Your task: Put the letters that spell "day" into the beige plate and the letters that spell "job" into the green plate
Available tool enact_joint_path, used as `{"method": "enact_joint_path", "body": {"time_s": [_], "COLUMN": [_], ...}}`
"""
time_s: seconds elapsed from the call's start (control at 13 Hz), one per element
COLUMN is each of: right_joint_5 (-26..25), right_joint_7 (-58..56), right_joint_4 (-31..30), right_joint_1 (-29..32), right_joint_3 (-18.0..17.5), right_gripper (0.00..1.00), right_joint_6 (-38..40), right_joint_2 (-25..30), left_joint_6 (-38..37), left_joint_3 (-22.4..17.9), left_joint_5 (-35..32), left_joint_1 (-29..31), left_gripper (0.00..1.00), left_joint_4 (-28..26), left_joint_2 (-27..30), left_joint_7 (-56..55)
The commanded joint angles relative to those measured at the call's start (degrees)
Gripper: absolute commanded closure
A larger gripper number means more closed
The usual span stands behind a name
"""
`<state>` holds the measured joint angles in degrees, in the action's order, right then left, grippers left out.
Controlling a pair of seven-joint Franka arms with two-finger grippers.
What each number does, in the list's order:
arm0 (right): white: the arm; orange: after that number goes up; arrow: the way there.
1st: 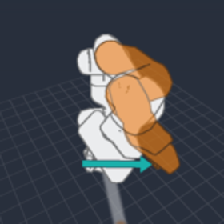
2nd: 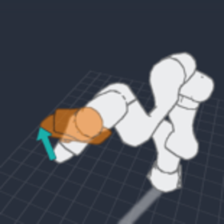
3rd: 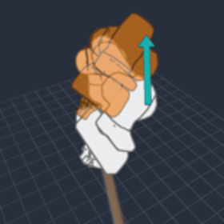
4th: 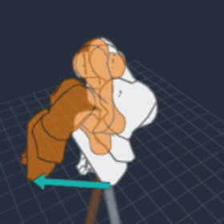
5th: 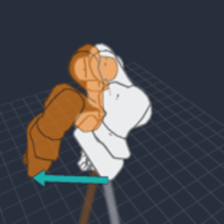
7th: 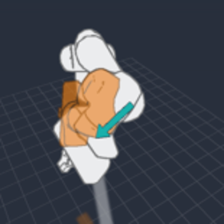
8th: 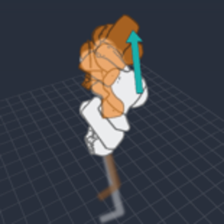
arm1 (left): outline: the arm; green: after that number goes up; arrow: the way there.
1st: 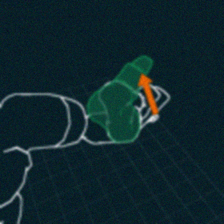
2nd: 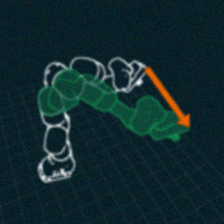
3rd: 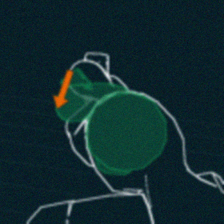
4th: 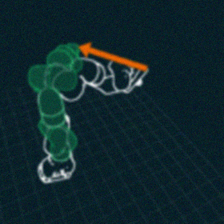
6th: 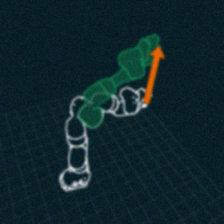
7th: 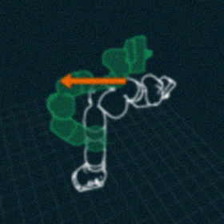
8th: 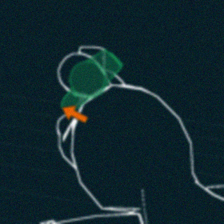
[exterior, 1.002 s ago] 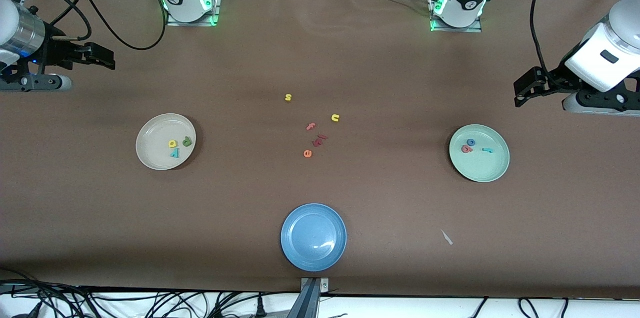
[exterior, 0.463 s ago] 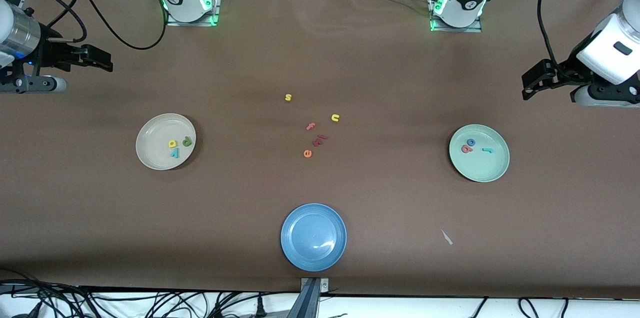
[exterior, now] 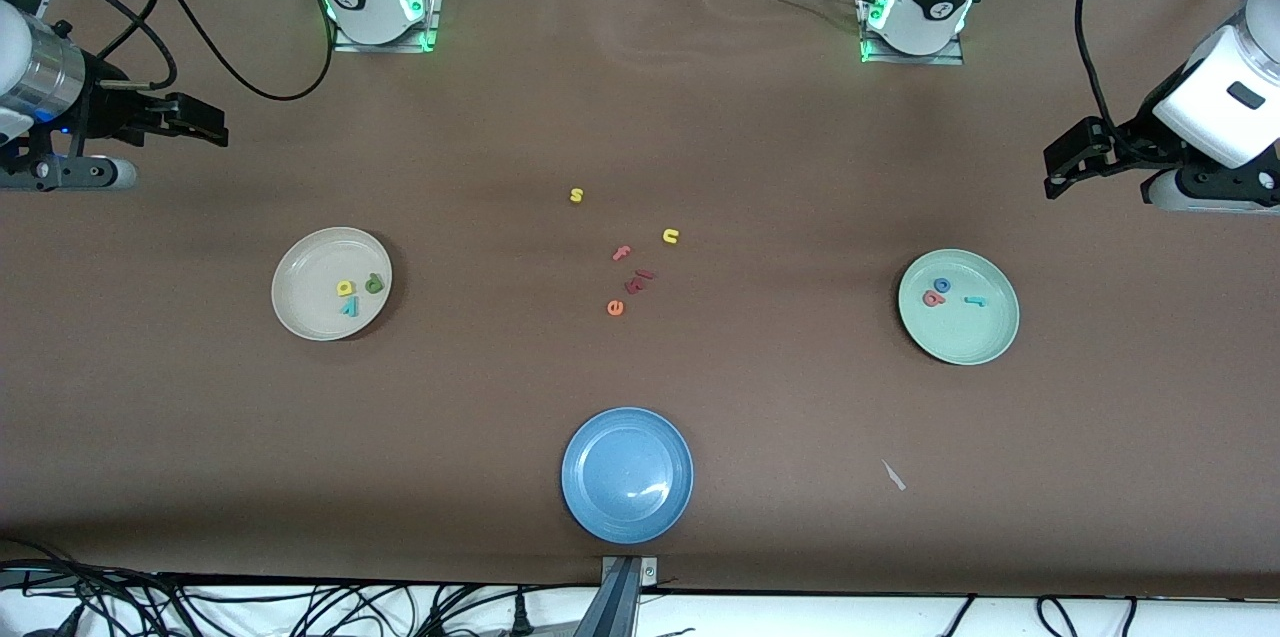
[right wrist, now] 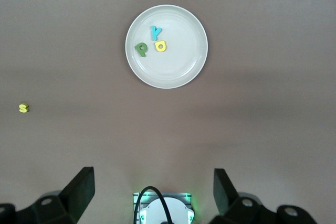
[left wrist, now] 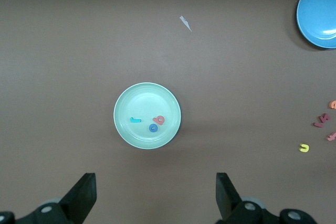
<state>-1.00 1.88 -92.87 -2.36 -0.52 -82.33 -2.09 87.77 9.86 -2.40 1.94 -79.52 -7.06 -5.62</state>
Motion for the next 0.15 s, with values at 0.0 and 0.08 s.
{"method": "enact_joint_path", "body": {"time_s": [0.0, 0.08], "right_joint_5": [0.82, 0.82], "right_joint_7": [-0.65, -0.65], "right_joint_4": [0.49, 0.49], "right_joint_1": [0.08, 0.08], "right_joint_3": [0.08, 0.08], "right_gripper": [0.00, 0.00], "right_joint_6": [-0.03, -0.03], "right_joint_2": [-0.11, -0.11], "left_joint_6": [-0.93, -0.93], "left_joint_3": [-0.02, -0.19], "left_joint_5": [0.64, 0.72], "left_joint_1": [0.17, 0.25], "left_gripper": [0.00, 0.00], "left_joint_4": [0.51, 0.51], "left_joint_2": [0.47, 0.47], "left_joint_7": [-0.18, -0.18]}}
